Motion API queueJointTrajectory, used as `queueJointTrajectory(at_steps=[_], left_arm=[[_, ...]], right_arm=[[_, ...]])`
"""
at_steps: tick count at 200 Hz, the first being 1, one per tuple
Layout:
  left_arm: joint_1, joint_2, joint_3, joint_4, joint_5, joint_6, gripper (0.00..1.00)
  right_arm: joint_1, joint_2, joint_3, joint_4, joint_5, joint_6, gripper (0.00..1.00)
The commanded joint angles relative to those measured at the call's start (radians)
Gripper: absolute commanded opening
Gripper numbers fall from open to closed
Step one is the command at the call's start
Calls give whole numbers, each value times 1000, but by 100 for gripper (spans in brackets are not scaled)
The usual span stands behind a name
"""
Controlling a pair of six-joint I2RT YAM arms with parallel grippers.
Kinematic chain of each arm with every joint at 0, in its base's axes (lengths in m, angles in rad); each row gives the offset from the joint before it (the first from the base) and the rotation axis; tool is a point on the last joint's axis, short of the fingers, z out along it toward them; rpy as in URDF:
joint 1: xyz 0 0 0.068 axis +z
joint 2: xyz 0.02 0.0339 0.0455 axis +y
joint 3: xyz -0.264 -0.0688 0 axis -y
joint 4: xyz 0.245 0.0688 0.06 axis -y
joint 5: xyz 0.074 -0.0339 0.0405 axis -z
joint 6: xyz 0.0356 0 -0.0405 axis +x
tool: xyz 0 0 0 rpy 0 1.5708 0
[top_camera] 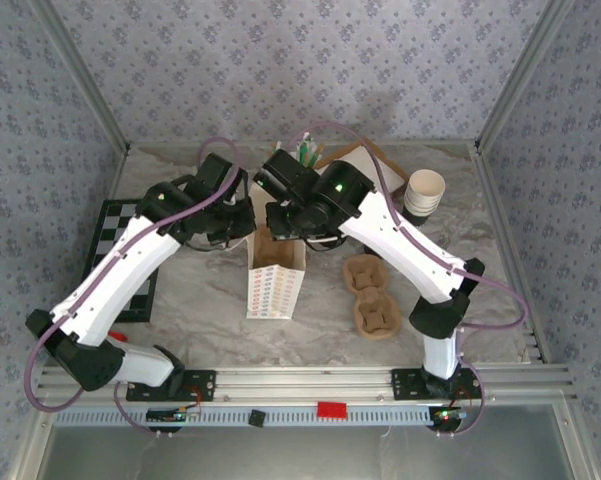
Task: Pack the takeout coffee
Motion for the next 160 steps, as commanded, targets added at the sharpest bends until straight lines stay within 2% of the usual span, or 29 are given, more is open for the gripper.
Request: queueJointTrajectory(at_steps=[1, 57, 109, 160], left_arm=[[-15, -37, -14, 61, 10, -68, 0], [-55, -68, -66, 160, 10, -178, 0], [-60, -102, -140, 220, 15, -227, 0], [-61, -97, -160, 250, 28, -233, 0]], right_arm=[[2, -8, 41, -88, 38, -36, 20], [-8, 26, -11, -37, 58, -3, 10], [-50, 10, -181, 93, 10, 22, 1], [-79, 34, -263, 171, 3, 37, 0]])
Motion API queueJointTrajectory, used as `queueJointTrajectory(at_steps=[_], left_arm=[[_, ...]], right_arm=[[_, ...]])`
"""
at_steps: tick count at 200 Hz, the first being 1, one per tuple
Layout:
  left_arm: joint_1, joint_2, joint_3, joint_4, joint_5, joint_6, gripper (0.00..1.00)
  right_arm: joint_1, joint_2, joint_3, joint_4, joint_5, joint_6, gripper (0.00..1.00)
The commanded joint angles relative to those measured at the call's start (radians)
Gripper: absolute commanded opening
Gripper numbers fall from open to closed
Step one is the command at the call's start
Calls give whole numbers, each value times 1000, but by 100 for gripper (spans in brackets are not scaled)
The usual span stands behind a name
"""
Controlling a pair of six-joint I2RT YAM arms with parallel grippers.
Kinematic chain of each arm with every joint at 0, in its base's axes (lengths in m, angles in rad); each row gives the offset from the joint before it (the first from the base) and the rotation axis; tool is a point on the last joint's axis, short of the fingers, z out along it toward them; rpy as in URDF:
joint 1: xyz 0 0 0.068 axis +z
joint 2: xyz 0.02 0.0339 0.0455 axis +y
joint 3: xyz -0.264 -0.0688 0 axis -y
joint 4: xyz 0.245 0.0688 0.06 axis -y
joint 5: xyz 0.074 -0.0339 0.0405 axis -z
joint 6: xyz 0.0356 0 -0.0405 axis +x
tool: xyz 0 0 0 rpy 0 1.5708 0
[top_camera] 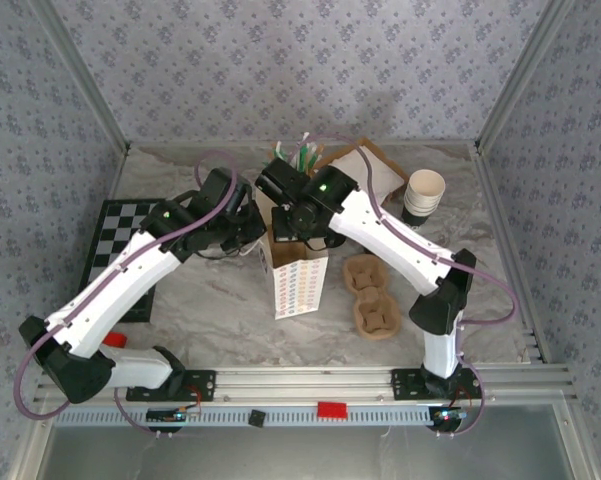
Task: Pack the takeout coffee
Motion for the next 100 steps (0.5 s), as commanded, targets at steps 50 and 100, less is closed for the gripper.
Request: queueJointTrajectory(at_steps=[50, 100], left_arm=[[-4, -40, -37, 68, 10, -26, 0], [-3, -42, -43, 59, 9, -20, 0]], right_arm=[[-17, 98, -7, 78, -16, 30, 0], [-37, 107, -50, 112, -39, 46, 0]])
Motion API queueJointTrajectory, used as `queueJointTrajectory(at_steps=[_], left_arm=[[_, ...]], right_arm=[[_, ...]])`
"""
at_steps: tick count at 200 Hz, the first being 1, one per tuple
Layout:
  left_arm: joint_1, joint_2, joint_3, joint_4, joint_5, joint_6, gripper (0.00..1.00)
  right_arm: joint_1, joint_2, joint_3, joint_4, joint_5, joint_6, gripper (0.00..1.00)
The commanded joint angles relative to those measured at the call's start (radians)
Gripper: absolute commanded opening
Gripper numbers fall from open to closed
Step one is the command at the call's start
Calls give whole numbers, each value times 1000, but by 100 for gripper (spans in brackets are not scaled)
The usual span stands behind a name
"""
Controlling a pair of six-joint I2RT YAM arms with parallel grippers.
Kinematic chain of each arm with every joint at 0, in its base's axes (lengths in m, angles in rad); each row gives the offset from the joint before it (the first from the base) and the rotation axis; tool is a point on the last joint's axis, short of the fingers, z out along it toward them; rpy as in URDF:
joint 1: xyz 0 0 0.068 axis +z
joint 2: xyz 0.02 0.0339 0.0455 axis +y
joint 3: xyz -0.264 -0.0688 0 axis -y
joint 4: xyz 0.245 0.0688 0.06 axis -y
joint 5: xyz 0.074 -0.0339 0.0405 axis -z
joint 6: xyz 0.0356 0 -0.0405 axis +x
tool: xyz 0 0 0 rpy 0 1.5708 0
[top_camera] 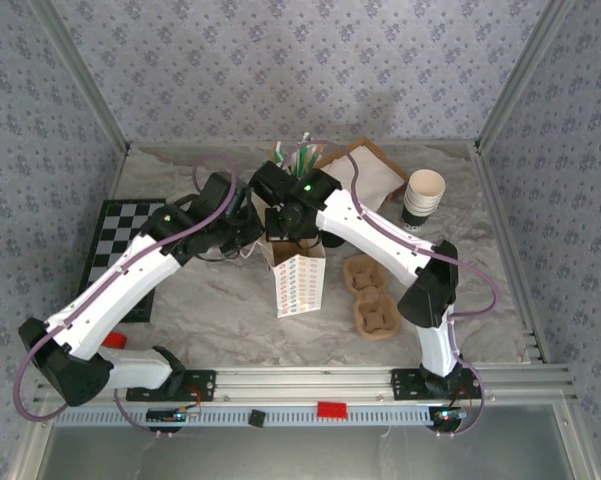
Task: Pack the takeout coffee
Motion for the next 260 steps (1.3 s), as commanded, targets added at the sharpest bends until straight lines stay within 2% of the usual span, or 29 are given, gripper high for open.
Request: queueJointTrajectory(at_steps=[1, 31, 100, 198, 260], left_arm=[[-8, -23, 6, 29, 39, -5, 0], [-6, -23, 23, -3, 19, 17, 0], [-5, -6, 51, -27, 36, 39, 0], [-5, -36, 27, -15, -5, 26, 0], [-2, -41, 8, 3, 1, 24, 0]], right_arm=[[-16, 25, -30, 32, -12, 29, 0], [-31, 12, -64, 38, -18, 34, 0], [-44, 16, -88, 49, 84, 31, 0], [-13, 86, -97, 91, 66, 7, 0], [-20, 83, -183, 177, 37, -13, 0]])
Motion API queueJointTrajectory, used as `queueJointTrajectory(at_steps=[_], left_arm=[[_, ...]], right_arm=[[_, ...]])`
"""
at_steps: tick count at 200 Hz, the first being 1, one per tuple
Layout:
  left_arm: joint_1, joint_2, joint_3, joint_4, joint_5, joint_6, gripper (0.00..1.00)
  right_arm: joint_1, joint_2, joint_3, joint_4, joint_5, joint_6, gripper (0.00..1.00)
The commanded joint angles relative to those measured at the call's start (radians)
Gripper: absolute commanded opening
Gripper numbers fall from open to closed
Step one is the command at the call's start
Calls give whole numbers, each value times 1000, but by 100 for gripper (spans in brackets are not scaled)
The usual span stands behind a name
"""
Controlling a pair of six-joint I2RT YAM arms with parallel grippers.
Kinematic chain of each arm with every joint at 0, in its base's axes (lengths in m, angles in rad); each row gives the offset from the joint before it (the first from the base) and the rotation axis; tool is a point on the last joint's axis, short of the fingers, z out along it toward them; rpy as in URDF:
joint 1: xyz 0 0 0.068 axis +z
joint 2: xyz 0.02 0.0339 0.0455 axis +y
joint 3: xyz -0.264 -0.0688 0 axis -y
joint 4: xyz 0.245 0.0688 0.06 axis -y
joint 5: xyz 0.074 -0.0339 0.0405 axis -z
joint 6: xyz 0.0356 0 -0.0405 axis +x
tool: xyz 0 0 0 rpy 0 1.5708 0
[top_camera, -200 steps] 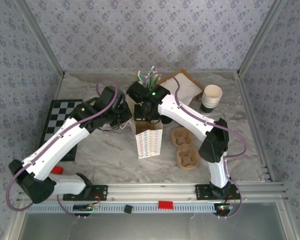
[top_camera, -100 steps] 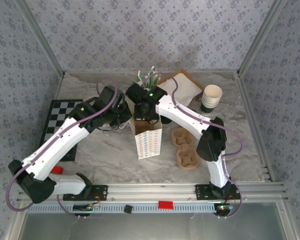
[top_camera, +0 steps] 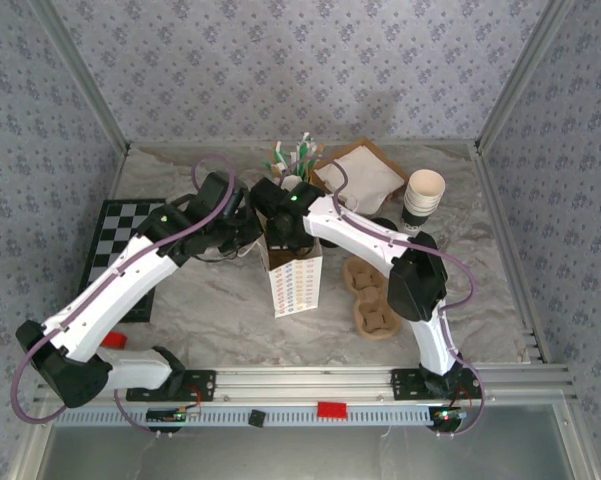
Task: Pack the takeout coffee
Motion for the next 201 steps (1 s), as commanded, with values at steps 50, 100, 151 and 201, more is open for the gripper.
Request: queueJointTrajectory(at_steps=[50, 100, 151, 201], left_arm=[[-1, -30, -11, 22, -9, 0, 0], [-1, -28, -10, 24, -15, 7, 0], [0, -35, -5, 1, -42, 24, 0], [-1, -35, -7, -1, -46, 53, 0]], right_arm=[[-9, 40, -51, 80, -18, -44, 0], [4, 55, -110, 128, -18, -51, 0], [13, -10, -168, 141, -30, -42, 0], [-18, -47, -163, 193, -5, -64, 0]])
